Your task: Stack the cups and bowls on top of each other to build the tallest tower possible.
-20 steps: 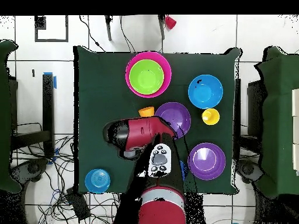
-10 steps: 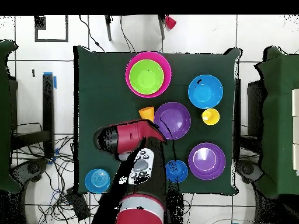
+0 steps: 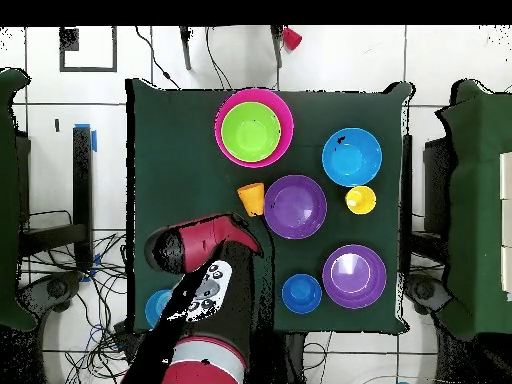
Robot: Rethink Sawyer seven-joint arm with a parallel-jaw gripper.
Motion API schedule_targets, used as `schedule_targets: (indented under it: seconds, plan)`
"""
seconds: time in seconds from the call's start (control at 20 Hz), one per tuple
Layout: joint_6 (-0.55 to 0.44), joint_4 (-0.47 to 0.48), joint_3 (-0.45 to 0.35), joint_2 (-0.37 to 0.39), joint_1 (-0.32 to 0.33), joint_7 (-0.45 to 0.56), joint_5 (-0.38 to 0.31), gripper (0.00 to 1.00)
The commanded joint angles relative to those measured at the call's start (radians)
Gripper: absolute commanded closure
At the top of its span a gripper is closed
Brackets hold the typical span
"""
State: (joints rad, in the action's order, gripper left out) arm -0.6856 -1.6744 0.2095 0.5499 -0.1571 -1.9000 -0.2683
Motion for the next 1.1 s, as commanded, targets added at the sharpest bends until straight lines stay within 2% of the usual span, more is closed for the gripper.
schedule_targets:
  seconds: [0.05,0.15,0.6,0.8,1.0,1.1]
  plan:
    - [0.132,-0.115,-0.072,-0.032,0.039,-0.167,0.045,0.0]
    - [0.185,-0.148,-0.095,-0.032,0.053,-0.176,0.055,0.0]
    - [0.341,-0.252,-0.117,-0.021,0.042,-0.228,0.103,0.0]
    - [0.447,-0.278,-0.153,-0.045,0.08,-0.214,0.112,0.0]
    - [0.492,-0.316,-0.165,-0.023,0.086,-0.216,0.119,0.0]
    - [0.524,-0.34,-0.162,0.007,0.064,-0.224,0.114,0.0]
